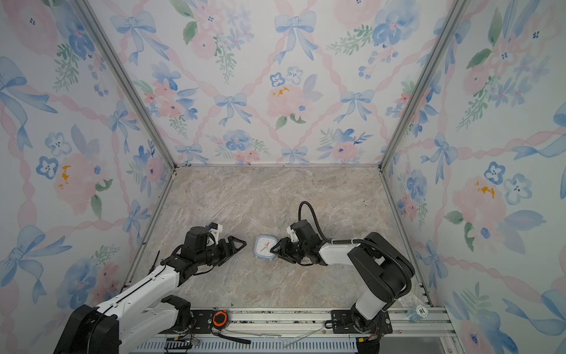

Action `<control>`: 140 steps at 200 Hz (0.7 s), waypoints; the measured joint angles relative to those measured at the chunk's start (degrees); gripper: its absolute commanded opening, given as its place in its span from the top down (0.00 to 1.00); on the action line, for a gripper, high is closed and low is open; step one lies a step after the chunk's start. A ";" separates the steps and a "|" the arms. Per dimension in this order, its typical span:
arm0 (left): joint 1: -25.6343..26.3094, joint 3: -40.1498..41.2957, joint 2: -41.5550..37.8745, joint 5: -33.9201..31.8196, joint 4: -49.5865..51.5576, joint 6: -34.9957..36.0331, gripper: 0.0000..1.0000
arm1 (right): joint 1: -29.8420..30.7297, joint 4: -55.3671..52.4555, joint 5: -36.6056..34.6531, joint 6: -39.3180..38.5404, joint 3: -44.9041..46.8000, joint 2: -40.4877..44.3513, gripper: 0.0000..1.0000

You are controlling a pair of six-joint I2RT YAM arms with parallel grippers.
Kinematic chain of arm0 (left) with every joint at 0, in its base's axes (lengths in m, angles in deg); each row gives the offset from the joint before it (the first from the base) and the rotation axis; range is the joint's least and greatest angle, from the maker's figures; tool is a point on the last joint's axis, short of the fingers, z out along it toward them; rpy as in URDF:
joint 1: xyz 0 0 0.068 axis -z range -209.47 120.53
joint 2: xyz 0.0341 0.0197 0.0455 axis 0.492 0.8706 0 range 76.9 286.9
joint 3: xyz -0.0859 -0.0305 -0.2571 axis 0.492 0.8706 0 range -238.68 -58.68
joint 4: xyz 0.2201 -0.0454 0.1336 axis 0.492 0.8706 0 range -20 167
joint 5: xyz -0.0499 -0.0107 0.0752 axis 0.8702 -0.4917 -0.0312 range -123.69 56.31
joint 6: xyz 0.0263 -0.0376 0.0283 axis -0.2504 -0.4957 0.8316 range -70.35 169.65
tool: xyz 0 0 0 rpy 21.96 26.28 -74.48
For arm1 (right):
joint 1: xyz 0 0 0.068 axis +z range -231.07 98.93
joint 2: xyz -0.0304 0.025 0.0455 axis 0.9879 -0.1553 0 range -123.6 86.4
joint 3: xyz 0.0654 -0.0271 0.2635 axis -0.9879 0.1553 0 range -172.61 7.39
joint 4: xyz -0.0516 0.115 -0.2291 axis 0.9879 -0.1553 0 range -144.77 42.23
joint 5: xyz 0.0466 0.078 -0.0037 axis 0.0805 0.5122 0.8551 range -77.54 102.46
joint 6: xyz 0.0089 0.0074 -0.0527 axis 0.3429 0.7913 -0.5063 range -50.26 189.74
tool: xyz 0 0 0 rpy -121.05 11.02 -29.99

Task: Insert the battery into the alarm
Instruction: Adjust the alarm at the center of the board.

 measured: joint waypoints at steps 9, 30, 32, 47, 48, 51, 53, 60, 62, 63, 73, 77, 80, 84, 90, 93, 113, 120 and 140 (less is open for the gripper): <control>0.00 -0.09 0.00 0.13 0.02 0.15 0.12 | -0.07 0.22 0.11 0.02 0.00 -0.13 0.49; 0.00 -0.66 0.00 0.39 0.22 0.55 0.12 | -0.11 0.00 0.07 0.02 0.00 -0.13 0.44; 0.00 -0.72 0.00 0.42 0.20 0.59 0.12 | -0.11 -0.04 0.07 -0.04 0.00 -0.13 0.44; 0.00 -1.16 0.00 0.42 0.15 0.83 0.12 | -0.11 -0.98 0.02 -0.50 0.00 0.37 0.40; 0.00 -1.16 0.00 0.42 0.15 0.83 0.12 | -0.11 -1.05 0.02 -0.50 0.00 0.42 0.40; 0.00 -1.20 0.00 0.44 0.15 0.83 0.12 | -0.11 -1.38 -0.15 -0.46 0.00 0.72 0.39; 0.00 -1.22 0.02 0.42 0.15 0.85 0.12 | -0.11 -1.66 -0.24 -0.61 0.00 0.90 0.38; 0.00 -1.29 0.07 0.44 0.17 1.01 0.12 | -0.11 -2.75 -0.39 -1.01 0.02 1.88 0.33; 0.00 -1.29 0.07 0.44 0.17 1.01 0.12 | -0.11 -3.04 -0.33 -1.11 0.02 2.19 0.30; 0.00 -1.29 0.09 0.42 0.17 1.01 0.12 | -0.11 -3.13 -0.35 -1.09 0.00 2.29 0.29; 0.00 -1.38 0.26 0.44 0.20 1.05 0.12 | -0.11 -4.87 -0.63 -2.01 0.00 4.35 0.24; 0.00 -1.42 0.37 0.42 0.20 1.07 0.12 | -0.11 -5.62 -0.70 -1.86 0.00 5.38 0.22; 0.00 -1.46 0.44 0.44 0.20 1.09 0.12 | -0.11 -6.21 -0.72 -2.56 -0.07 6.21 0.21; 0.00 -1.55 0.57 0.42 0.22 1.14 0.12 | -0.11 -7.02 -0.85 -2.60 -0.15 7.32 0.20; 0.00 -1.75 0.74 0.42 0.28 1.20 0.12 | -0.11 -8.22 -0.76 -3.21 -0.42 8.90 0.18; 0.00 -1.86 0.81 0.42 0.37 1.22 0.12 | -0.11 -8.79 -0.92 -3.54 -0.57 9.73 0.18; 0.00 -2.97 1.05 0.39 0.85 1.22 0.12 | -0.17 -14.16 -1.42 -6.12 -3.10 15.56 0.13; -0.02 -3.58 1.07 0.35 1.14 1.25 0.11 | -0.22 -16.26 -2.10 -7.32 -4.24 17.57 0.12; -0.17 -6.47 1.05 -0.28 3.04 2.08 0.11 | -0.37 -24.41 -7.13 -11.78 -8.33 24.35 0.05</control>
